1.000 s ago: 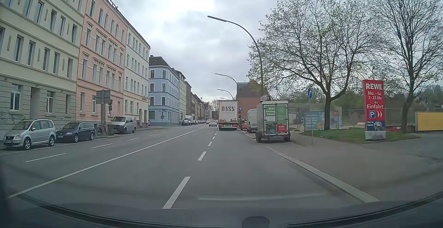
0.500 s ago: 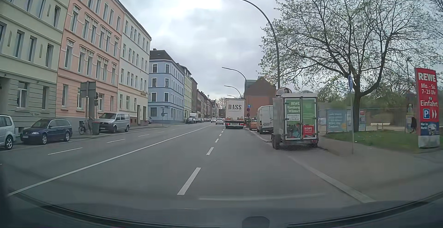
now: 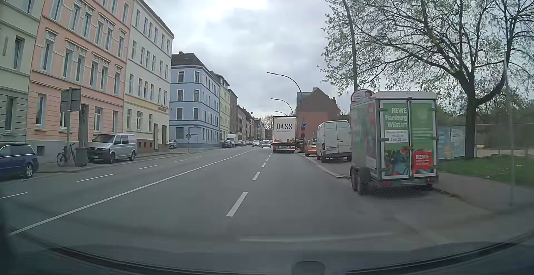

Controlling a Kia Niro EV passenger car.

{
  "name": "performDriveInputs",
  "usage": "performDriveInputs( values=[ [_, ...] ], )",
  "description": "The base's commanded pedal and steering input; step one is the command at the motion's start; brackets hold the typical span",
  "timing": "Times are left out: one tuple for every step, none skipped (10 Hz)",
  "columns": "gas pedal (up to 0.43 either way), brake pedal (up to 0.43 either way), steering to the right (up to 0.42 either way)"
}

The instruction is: Follow the waypoints while adhering to traffic rules and regulations

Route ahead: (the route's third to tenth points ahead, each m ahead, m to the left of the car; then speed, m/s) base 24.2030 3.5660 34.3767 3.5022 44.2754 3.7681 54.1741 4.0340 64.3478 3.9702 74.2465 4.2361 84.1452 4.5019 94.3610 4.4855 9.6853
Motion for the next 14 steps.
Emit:
performDriveInputs(
  values=[
    [0.169,0.0,-0.002],
    [0.169,0.0,0.0],
    [0.157,0.0,0.001],
    [0.15,0.0,0.001],
    [0.15,0.0,0.001],
    [0.15,0.006,0.001],
    [0.15,0.0,0.001],
    [0.15,0.0,0.001],
    [0.15,0.0,0.001],
    [0.15,0.006,0.001],
    [0.157,0.0,0.0],
    [0.157,0.0,0.0],
    [0.157,0.006,0.0],
    [0.157,0.0,-0.001]
  ],
)
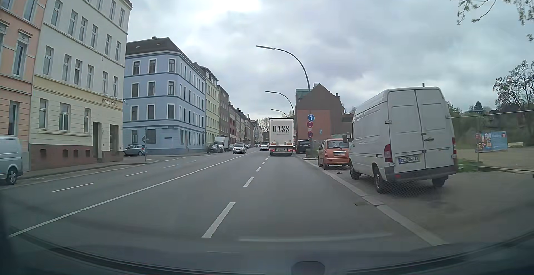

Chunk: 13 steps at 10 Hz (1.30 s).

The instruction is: Follow the waypoints while adhering to traffic rules and regulations

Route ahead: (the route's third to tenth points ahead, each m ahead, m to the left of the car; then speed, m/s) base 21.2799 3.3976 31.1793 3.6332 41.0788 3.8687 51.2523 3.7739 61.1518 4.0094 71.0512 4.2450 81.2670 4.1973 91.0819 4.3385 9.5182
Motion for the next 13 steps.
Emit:
performDriveInputs(
  values=[
    [0.157,0.0,-0.001],
    [0.157,0.0,-0.003],
    [0.157,0.0,-0.003],
    [0.157,0.0,-0.003],
    [0.157,0.0,-0.003],
    [0.157,0.0,-0.003],
    [0.157,0.0,-0.003],
    [0.15,0.0,-0.003],
    [0.15,0.006,-0.003],
    [0.138,0.006,-0.002],
    [0.138,0.0,-0.002],
    [0.138,0.0,-0.002],
    [0.138,0.0,-0.003]
  ],
)
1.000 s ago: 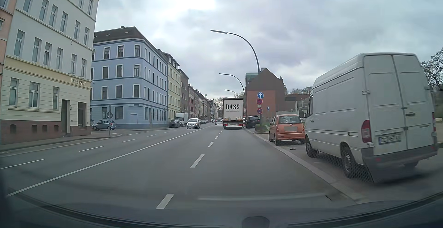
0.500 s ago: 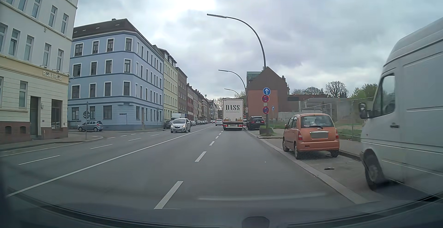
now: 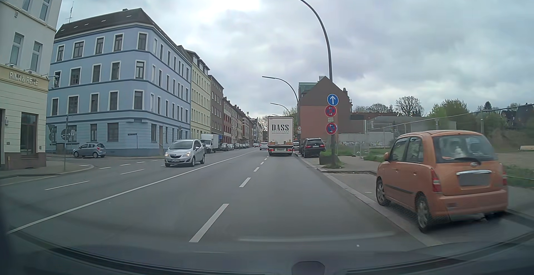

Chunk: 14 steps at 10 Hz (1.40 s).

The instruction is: Follow the waypoints while adhering to traffic rules and regulations

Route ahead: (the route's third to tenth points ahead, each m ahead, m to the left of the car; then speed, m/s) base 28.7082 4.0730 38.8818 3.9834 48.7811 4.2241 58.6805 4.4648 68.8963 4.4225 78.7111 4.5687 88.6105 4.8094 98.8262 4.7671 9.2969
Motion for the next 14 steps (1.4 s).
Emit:
performDriveInputs(
  values=[
    [0.15,0.0,-0.002],
    [0.15,0.0,-0.002],
    [0.15,0.0,-0.002],
    [0.15,0.0,-0.002],
    [0.138,0.0,-0.003],
    [0.13,0.0,-0.003],
    [0.11,0.0,-0.003],
    [0.098,0.0,-0.003],
    [0.087,0.0,-0.003],
    [0.087,0.0,-0.003],
    [0.087,0.006,-0.003],
    [0.087,0.006,-0.003],
    [0.087,0.006,-0.003],
    [0.087,0.0,-0.003]
  ],
)
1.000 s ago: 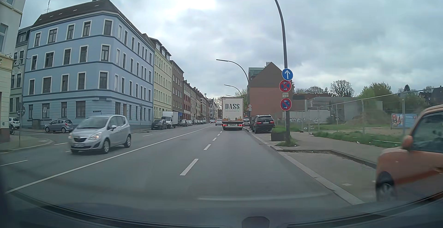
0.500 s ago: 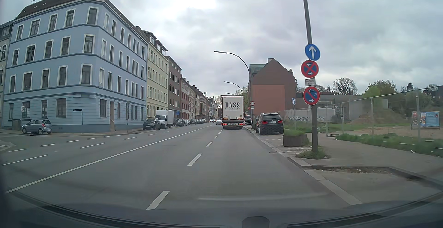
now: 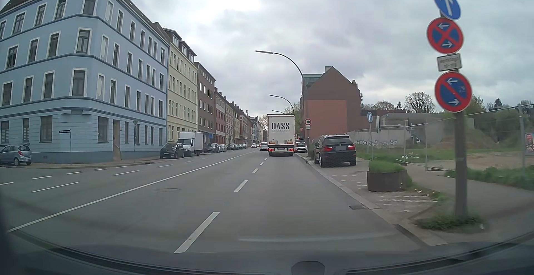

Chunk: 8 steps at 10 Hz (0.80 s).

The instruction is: Follow the waypoints while adhering to traffic rules and regulations

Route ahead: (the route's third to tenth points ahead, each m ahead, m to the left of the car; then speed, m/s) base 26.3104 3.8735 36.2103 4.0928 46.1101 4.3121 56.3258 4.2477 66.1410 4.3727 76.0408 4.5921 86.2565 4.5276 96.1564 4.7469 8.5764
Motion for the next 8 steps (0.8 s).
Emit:
performDriveInputs(
  values=[
    [0.087,0.006,-0.003],
    [0.087,0.0,-0.003],
    [0.087,0.0,-0.003],
    [0.087,0.0,-0.003],
    [0.087,0.006,-0.003],
    [0.087,0.006,-0.003],
    [0.087,0.006,-0.003],
    [0.087,0.0,-0.003]
  ],
)
